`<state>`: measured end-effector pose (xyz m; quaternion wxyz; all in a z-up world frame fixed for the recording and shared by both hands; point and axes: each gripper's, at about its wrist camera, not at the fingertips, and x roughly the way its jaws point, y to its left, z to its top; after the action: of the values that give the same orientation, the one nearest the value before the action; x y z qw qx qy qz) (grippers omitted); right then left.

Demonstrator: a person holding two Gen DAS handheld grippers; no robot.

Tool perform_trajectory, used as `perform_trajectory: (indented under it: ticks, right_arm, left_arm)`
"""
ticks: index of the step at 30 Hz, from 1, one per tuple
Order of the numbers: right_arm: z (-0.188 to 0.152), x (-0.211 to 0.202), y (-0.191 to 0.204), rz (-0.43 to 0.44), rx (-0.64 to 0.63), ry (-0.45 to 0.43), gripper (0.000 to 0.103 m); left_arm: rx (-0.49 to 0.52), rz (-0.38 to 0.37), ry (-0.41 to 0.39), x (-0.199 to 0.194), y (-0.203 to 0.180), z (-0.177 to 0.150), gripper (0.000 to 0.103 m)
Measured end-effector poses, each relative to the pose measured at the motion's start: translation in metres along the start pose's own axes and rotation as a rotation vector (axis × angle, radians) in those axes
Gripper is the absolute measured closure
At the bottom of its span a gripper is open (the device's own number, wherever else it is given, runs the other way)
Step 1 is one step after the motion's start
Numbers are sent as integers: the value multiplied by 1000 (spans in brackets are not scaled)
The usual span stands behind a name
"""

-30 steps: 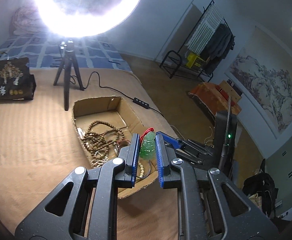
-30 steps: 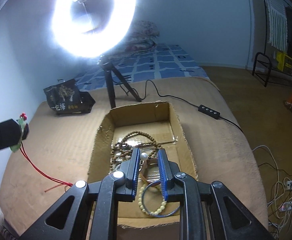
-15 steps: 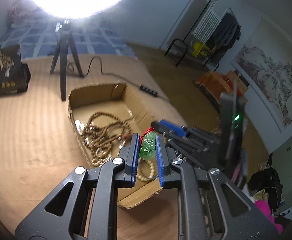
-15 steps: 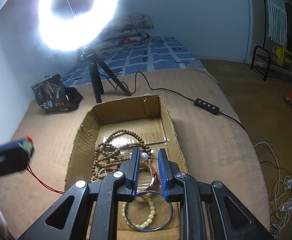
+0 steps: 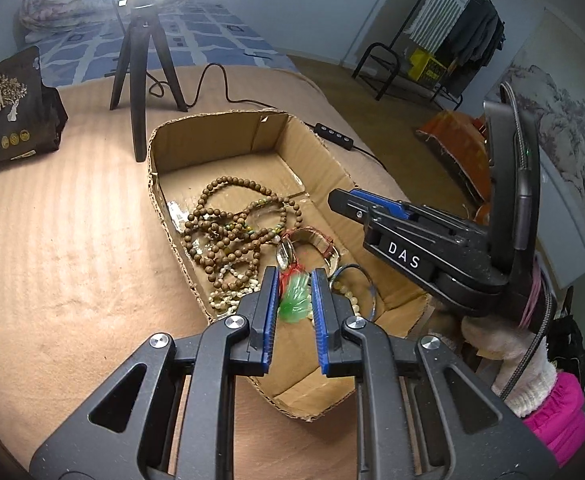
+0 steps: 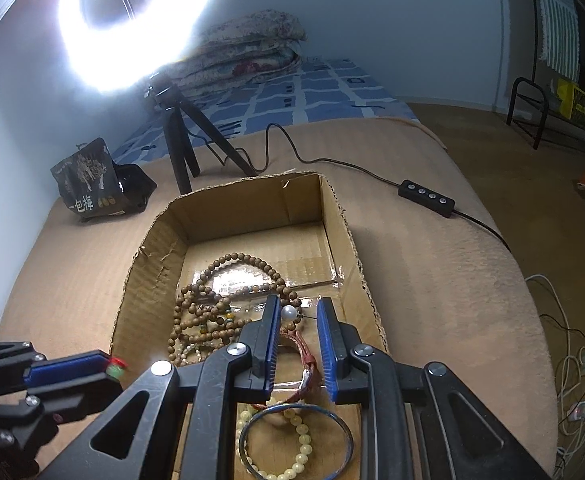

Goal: Organize jewelry
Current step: 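Open both tools to release the jade pendant and earring into the box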

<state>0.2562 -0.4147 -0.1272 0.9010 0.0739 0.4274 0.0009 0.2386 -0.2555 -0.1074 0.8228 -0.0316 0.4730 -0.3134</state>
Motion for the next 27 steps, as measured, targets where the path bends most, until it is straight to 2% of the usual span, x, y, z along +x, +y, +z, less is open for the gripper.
perform_trajectory:
  ticks: [7,8,9,10,13,15,17,27]
  right_arm:
    - [1,-1,2,-11,-1,-9,64]
    - [1,-3,1,-18,4,-16,54]
    - [2,-5,0,-25,9,-26,44]
    - [2,-8,0,-32,13,-36,40]
    - [4,-16,-2,-39,30,-57,30]
    - [6,-21,-3,-45,40,-67,20]
    - [6,-27,-2,-53,40,-77,17]
    - [8,-57,8,-64,5,-100,14]
  left_arm:
    - [17,27,18,2,0,-1,87]
    - [25,36,22,3,-1,-3,82]
    - [29,41,24,3,-1,-4,69]
    - [34,46,22,2,-2,-5,59]
    - [56,72,11,-3,-5,-8,58]
    - [63,86,9,-6,-7,-9,53]
    - [65,96,0,-9,-7,-10,37]
    - [111,153,-54,-38,-15,-18,35]
